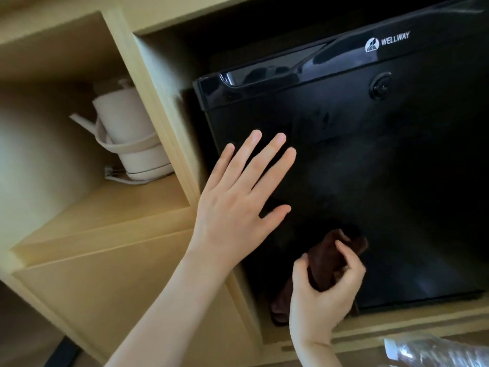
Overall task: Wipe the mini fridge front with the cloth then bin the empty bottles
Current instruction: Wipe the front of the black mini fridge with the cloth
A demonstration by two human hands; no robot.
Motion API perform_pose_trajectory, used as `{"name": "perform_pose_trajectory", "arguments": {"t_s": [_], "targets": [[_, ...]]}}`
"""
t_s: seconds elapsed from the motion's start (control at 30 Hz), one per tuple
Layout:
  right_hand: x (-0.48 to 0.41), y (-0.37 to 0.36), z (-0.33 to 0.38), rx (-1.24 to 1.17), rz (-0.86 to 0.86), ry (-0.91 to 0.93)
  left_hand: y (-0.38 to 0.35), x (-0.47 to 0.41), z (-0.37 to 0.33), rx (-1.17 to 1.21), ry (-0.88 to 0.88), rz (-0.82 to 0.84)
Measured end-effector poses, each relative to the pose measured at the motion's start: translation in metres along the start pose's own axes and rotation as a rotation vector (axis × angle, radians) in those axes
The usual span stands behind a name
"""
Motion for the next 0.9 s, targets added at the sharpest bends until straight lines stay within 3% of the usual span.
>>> {"name": "perform_pose_trajectory", "arguments": {"t_s": [0.17,0.27,0.43,0.53,0.7,0.83,0.9], "targets": [[0.010,0.015,-0.019,-0.052,-0.028,-0.153,0.006,-0.004,0.000,-0.003,-0.011,0.018],[0.012,0.001,-0.001,-0.106,-0.038,-0.207,0.014,-0.007,0.013,-0.038,-0.115,0.034],[0.013,-0.037,0.048,-0.035,0.100,0.068,0.017,-0.010,0.026,-0.046,-0.189,0.018],[0.017,-0.030,0.033,0.022,0.105,0.119,0.015,-0.007,0.027,-0.064,-0.172,0.002],[0.025,0.014,-0.022,0.051,0.015,-0.207,0.015,-0.006,0.027,-0.061,-0.155,-0.009],[0.020,0.003,0.002,-0.019,0.004,-0.228,0.014,-0.008,0.026,-0.042,-0.152,-0.007],[0.015,-0.019,0.031,-0.106,0.021,-0.145,0.014,-0.007,0.027,-0.035,-0.149,-0.013]]}}
Point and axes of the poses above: each hand's wrist, its own x-axis away from the middle knuckle, its own y-axis out of the back of the hand, z = x × y, the point moved 2 cm from there along -x, towards the middle knuckle, and after that the axes turned 10 degrees about -y, right-handed, at the moved point
